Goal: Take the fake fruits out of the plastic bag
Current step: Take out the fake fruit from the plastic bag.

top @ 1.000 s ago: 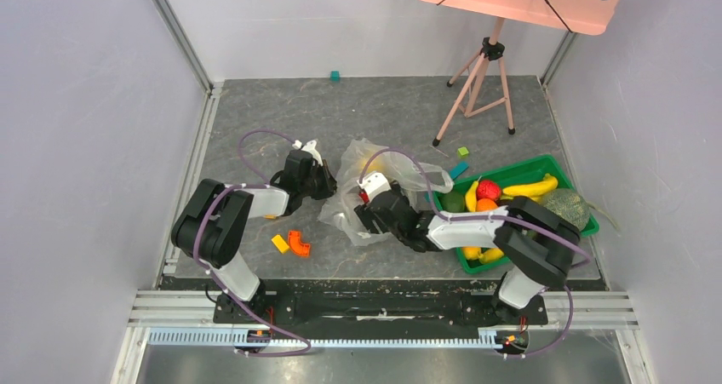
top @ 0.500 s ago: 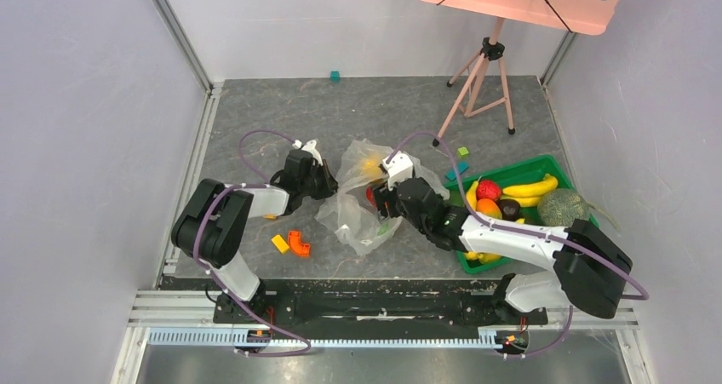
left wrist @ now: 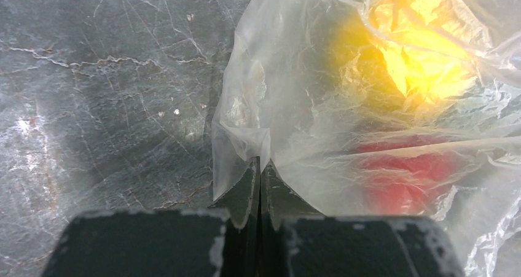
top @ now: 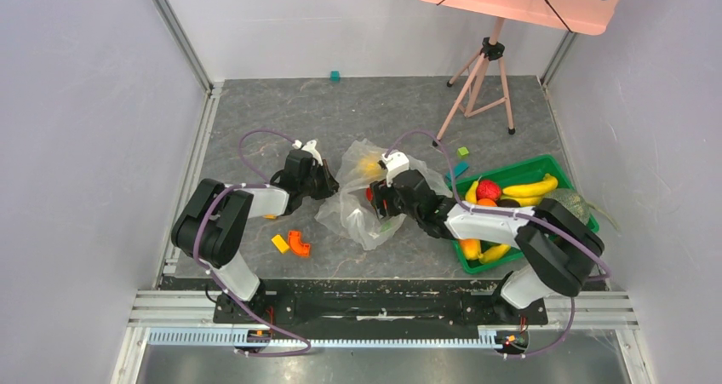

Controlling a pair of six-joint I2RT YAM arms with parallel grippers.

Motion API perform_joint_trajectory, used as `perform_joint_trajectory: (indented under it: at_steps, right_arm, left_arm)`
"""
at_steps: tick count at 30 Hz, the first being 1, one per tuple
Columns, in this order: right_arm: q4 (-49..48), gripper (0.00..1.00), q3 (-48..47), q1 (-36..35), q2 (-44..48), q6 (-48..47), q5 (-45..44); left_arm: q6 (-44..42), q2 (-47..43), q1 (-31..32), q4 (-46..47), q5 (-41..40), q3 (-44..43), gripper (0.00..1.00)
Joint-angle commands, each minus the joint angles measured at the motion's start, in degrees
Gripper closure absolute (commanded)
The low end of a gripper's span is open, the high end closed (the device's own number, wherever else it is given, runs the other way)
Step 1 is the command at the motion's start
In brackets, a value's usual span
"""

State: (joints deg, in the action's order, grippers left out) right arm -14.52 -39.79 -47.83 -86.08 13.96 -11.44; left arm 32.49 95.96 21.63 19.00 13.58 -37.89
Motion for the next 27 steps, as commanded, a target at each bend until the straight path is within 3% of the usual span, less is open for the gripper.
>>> perform_joint_trajectory:
  at_steps: [1,5,11,13,18,27]
  right_arm:
    - [-4.1,0.31,-4.2,0.6,-3.8,1.8,2.1]
    - [-4.0,0.17,-6.0,0.8,-7.6,2.2,0.5]
    - [-4.1,0.16,-8.4,0.8,-12.4,2.3,-2.5]
    - [-4.1,0.2,-9.1,0.8,-13.8,1.9,-3.7]
    - [-3.9,0.43,-8.9,0.8,-14.1,1.2,-4.3]
    - [-0.3,0.5,-4.3,0.7,-2.6,0.1,-0.3]
  left_arm:
    - [0.3,0.3,0.0,0.4,-0.2,-1.9,0.98]
    - [0.2,0.4,0.0,0.5,0.0,-2.0,0.98]
    - [0.3,0.5,0.0,0.5,0.0,-2.0,0.98]
    - [0.3,0.5,0.0,0.4,0.1,-2.0,0.98]
    - [0.2,0.5,0.0,0.5,0.1,-1.9,0.98]
    - [0.2,0.5,0.0,0.4,-0.1,-2.0,0.98]
